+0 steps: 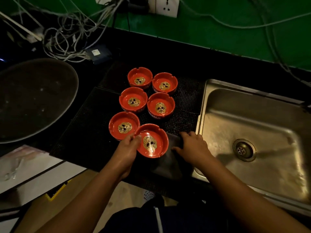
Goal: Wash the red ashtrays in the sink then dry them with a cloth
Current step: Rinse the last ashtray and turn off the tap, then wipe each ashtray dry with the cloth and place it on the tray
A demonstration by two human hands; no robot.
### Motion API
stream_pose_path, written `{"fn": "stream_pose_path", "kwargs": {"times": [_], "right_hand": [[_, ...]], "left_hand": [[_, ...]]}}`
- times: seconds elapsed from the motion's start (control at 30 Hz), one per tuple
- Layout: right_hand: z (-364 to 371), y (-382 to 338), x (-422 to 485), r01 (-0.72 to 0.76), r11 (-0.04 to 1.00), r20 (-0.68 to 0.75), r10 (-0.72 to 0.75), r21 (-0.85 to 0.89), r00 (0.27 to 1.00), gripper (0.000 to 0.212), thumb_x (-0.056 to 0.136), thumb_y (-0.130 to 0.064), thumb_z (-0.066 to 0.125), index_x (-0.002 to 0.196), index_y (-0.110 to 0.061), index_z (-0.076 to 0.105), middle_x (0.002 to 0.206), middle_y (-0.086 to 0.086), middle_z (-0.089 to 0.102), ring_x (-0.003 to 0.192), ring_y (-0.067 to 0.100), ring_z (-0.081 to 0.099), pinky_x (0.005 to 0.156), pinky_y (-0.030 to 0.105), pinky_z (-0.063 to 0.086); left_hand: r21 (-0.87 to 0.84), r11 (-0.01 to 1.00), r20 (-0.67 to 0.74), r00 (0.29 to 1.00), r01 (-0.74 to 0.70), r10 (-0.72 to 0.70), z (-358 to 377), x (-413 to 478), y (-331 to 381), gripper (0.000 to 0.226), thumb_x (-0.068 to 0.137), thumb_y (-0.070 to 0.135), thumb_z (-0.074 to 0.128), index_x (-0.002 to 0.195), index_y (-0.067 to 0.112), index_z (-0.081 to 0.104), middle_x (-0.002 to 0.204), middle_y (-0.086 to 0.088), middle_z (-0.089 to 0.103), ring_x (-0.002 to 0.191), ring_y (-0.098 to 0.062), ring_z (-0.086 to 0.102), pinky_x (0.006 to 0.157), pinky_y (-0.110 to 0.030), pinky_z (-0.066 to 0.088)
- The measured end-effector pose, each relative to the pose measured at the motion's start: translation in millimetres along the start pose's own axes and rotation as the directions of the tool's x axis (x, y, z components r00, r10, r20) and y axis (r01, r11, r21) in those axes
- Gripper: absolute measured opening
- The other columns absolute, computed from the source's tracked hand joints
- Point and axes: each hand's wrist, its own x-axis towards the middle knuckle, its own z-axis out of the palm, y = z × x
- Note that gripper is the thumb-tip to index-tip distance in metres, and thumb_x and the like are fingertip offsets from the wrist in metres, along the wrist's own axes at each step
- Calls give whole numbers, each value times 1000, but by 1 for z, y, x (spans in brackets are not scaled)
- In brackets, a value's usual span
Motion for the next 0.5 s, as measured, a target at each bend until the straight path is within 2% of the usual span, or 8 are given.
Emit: {"fn": "stream_pose_path", "kwargs": {"times": [0.03, 0.1, 0.13, 0.2, 0.27, 0.33, 0.43, 0.5], "right_hand": [[-4, -1, 1, -13, 1000, 17, 12, 7, 1000, 61, 84, -52, 63, 134, -23, 45, 127, 7, 51, 118, 28, 47, 94, 37, 42], [-11, -2, 2, -8, 999, 72, 4, 51, 997, 37, 82, -46, 67, 109, -23, 58, 111, 5, 59, 101, 23, 55, 77, 30, 43], [-13, -1, 3, 0, 994, 91, -9, 105, 996, 26, 81, -42, 69, 95, -22, 59, 103, 4, 61, 91, 20, 56, 69, 27, 40], [-15, 3, -1, -24, 956, 123, -13, 292, 992, 20, 79, -33, 72, 77, -22, 55, 88, 3, 61, 79, 18, 57, 59, 25, 39], [-18, 9, -8, -104, 832, 152, 24, 545, 988, 17, 78, -23, 73, 77, -17, 57, 79, 5, 61, 72, 18, 58, 60, 27, 43], [-27, 14, -18, -186, 609, 199, 48, 771, 979, 12, 82, -11, 69, 86, -8, 58, 79, 10, 61, 69, 20, 58, 61, 31, 46], [-50, 18, -34, -210, 308, 199, 67, 928, 978, 13, 87, -2, 63, 96, -6, 56, 89, 15, 64, 79, 26, 62, 73, 45, 53], [-65, 17, -42, -98, 268, 69, 113, 959, 991, 20, 86, -2, 65, 100, -11, 54, 98, 15, 65, 85, 24, 64, 77, 44, 55]], "left_hand": [[-15, 1000, 1, 1000, -8, 8, -1, -1, 1, 13, 98, 28, 47, 106, 29, 58, 109, -1, 66, 104, -14, 62, 84, -29, 48], [-29, 999, 4, 1000, -23, 23, -3, -1, 1, 14, 97, 28, 48, 107, 28, 59, 109, -2, 67, 104, -17, 63, 88, -32, 49], [-29, 999, 7, 999, -34, 34, -4, -1, 3, 18, 97, 29, 49, 111, 27, 59, 110, -2, 67, 105, -17, 62, 91, -34, 49], [-32, 998, 1, 999, -54, 54, -6, -2, 4, 23, 95, 29, 52, 117, 23, 57, 111, -2, 66, 106, -17, 62, 92, -35, 49], [-63, 995, -13, 997, -76, 76, -7, -2, 6, 20, 95, 27, 52, 114, 22, 60, 109, -4, 68, 104, -18, 64, 89, -35, 50], [-106, 991, -25, 996, -87, 84, -5, -3, 8, 18, 97, 24, 50, 107, 19, 64, 102, -5, 71, 98, -20, 67, 82, -33, 52], [-191, 980, -45, 998, -50, 42, 0, -3, 13, 17, 97, 24, 50, 100, 17, 66, 95, -6, 73, 91, -21, 68, 76, -33, 53], [-234, 972, -22, 1000, -17, 12, 5, -2, 19, 16, 96, 26, 52, 100, 17, 65, 98, -7, 72, 94, -22, 67, 82, -37, 53]]}}
